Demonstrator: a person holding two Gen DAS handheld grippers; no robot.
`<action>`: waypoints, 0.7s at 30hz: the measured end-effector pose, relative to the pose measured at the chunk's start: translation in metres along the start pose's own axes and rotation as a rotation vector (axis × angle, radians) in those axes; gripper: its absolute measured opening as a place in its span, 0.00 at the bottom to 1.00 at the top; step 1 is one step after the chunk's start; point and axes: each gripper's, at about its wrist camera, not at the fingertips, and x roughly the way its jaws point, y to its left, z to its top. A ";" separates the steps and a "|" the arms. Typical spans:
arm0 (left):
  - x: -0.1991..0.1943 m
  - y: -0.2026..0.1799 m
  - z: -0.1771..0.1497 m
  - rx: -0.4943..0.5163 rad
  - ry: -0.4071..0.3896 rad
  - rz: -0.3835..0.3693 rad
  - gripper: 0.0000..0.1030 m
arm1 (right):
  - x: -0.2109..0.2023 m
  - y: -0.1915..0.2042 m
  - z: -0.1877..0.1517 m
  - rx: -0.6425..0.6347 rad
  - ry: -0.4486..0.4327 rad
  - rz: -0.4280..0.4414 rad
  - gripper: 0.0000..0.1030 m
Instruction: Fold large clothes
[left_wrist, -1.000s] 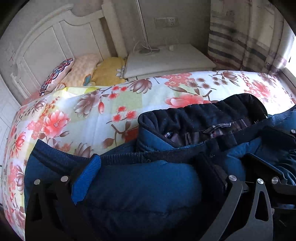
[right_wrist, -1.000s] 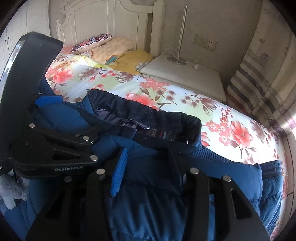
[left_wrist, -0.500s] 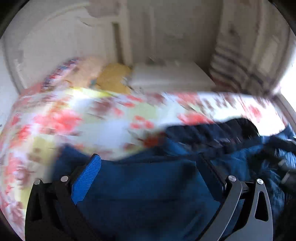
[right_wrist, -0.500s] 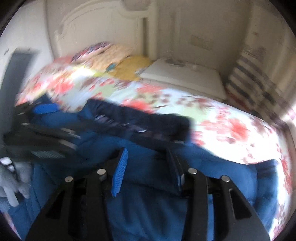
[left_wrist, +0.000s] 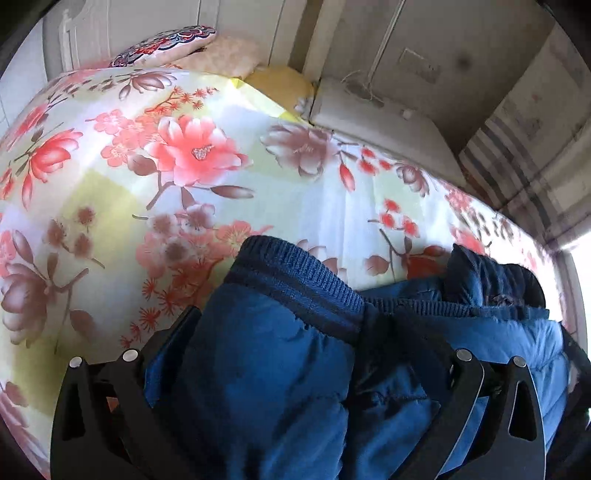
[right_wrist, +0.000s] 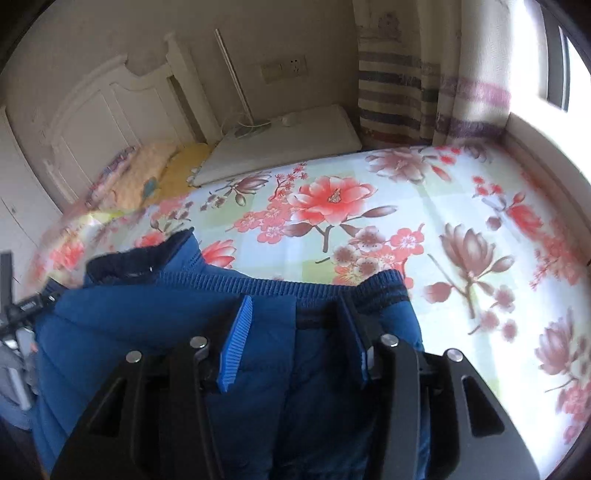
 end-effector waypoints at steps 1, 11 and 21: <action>0.000 0.000 -0.001 -0.003 -0.002 0.004 0.96 | 0.000 -0.004 -0.001 0.019 -0.005 0.024 0.45; -0.085 -0.060 -0.030 0.177 -0.248 0.055 0.96 | -0.045 0.070 -0.007 -0.222 -0.050 -0.033 0.61; -0.026 -0.124 -0.069 0.340 -0.105 0.049 0.96 | -0.010 0.172 -0.073 -0.574 0.059 -0.044 0.73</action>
